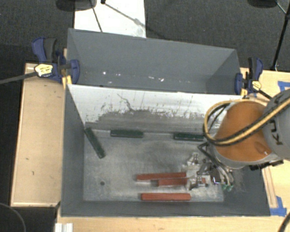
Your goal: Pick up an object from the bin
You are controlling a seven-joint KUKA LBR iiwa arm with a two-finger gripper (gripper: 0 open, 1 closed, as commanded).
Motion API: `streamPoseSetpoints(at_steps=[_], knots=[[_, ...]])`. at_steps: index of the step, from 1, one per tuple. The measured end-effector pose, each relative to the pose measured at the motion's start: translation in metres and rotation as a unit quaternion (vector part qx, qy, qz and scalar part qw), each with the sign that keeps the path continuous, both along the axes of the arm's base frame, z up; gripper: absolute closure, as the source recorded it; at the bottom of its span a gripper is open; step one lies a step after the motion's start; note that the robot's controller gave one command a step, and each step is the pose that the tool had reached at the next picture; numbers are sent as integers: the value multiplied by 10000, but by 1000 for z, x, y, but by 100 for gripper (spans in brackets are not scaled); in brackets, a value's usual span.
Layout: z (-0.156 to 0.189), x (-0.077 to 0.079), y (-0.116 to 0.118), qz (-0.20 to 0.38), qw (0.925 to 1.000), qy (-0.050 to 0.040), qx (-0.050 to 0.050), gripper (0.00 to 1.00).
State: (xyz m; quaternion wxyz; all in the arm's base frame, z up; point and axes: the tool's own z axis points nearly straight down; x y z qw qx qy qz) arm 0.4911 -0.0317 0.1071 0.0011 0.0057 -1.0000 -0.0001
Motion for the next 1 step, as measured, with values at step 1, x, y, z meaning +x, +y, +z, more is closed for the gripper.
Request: streamPoseSetpoints(at_steps=[1], knots=[[130,5,2,-199,9998,-22,0,100]])
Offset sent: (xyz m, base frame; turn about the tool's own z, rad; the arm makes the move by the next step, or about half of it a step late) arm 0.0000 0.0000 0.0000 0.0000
